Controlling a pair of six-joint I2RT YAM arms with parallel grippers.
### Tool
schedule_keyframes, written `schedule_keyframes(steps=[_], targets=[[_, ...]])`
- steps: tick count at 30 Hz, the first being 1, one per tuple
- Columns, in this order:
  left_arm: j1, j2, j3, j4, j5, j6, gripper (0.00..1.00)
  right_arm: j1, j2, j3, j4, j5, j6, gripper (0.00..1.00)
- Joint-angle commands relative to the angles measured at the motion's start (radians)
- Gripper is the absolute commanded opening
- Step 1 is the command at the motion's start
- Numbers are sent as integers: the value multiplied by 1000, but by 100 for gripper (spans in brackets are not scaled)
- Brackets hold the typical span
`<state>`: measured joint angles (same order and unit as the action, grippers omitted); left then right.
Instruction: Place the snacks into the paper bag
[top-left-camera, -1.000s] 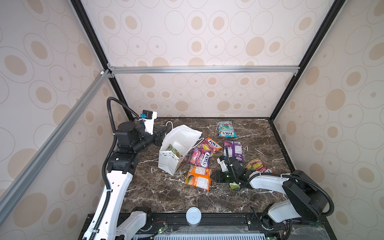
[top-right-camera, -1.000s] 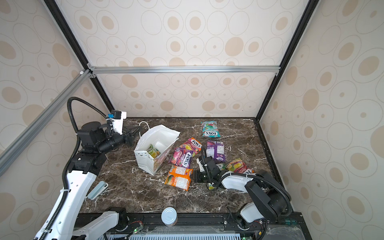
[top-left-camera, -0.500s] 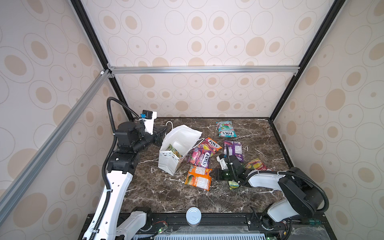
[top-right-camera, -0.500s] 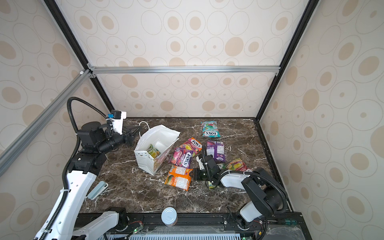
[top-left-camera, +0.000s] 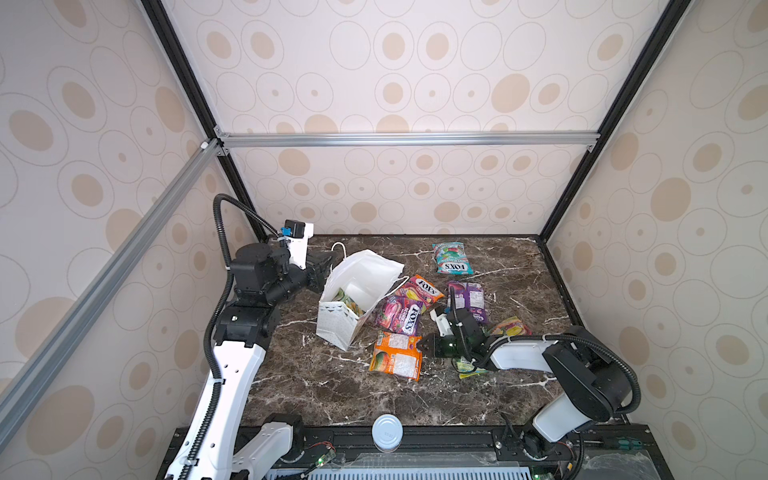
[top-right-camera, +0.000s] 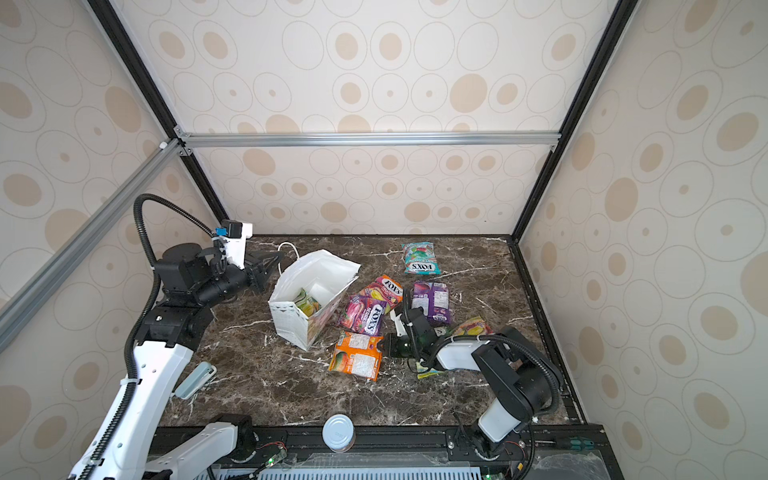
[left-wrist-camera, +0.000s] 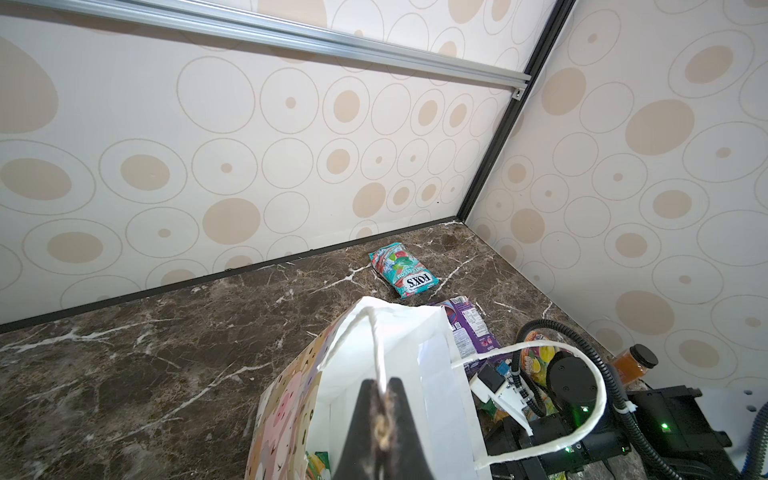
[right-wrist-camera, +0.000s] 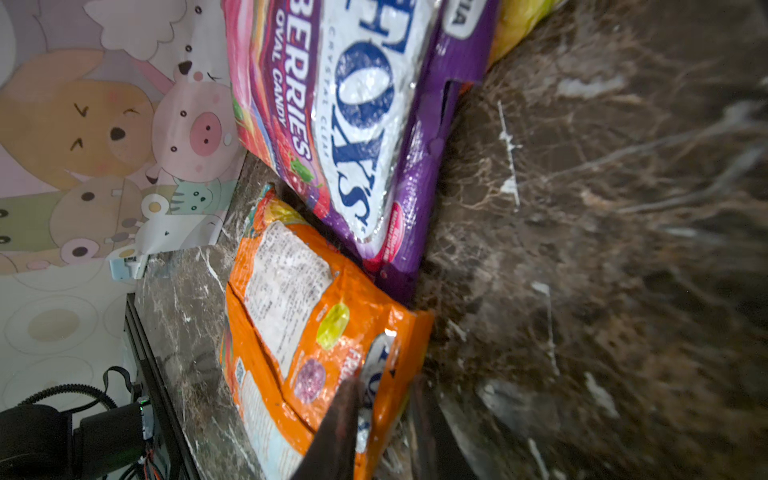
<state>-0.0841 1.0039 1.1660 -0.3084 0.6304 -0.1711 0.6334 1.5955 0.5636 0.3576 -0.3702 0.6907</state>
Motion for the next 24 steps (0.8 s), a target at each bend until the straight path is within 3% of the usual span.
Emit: schedule_keyframes(steps=[1,8,24], targets=[[4,-16,4,34,13,-10,0,-5,11,7,29,-10,9,15],[4,-14,3,36,8,-10,0,-8,-19,9,17,-12,10,0],[4,-21,-2,42,-4,-10,0,-8,-229,31,-150,24,-32,0]])
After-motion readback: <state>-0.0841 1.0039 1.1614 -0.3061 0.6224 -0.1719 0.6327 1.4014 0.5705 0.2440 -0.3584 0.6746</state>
